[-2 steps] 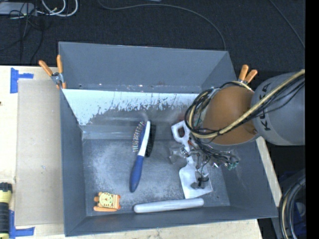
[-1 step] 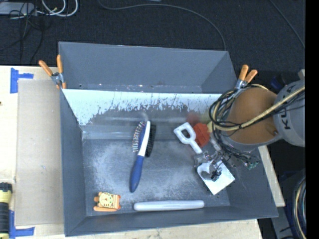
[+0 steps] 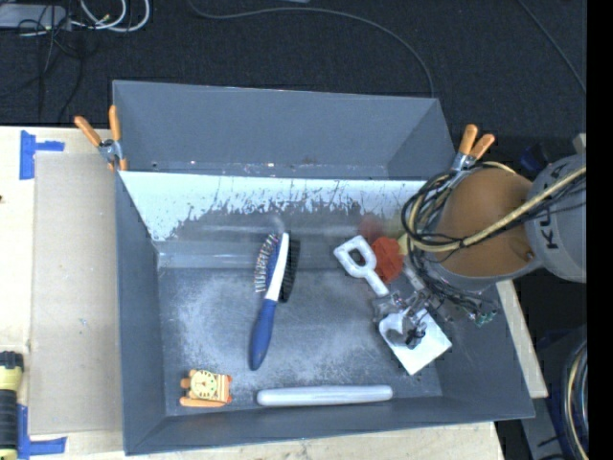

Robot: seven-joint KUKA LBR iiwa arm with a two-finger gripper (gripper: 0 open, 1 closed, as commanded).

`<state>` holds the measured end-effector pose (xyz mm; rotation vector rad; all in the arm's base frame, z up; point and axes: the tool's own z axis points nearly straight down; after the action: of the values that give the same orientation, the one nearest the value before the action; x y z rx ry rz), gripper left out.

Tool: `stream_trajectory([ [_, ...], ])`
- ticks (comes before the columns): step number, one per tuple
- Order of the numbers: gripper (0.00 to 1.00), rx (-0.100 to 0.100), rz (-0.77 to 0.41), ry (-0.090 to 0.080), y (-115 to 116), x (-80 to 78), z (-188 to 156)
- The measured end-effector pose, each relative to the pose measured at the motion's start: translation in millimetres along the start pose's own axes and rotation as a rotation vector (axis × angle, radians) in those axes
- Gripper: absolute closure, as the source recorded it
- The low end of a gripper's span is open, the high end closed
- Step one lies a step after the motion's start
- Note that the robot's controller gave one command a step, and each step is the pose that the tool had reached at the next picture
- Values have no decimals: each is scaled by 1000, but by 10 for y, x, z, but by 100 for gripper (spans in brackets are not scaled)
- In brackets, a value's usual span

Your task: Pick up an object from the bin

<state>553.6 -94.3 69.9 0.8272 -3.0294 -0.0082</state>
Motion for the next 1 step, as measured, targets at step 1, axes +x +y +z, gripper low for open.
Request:
stream_trajectory([
  [1, 100, -1, -148, 3, -20, -184, -1],
])
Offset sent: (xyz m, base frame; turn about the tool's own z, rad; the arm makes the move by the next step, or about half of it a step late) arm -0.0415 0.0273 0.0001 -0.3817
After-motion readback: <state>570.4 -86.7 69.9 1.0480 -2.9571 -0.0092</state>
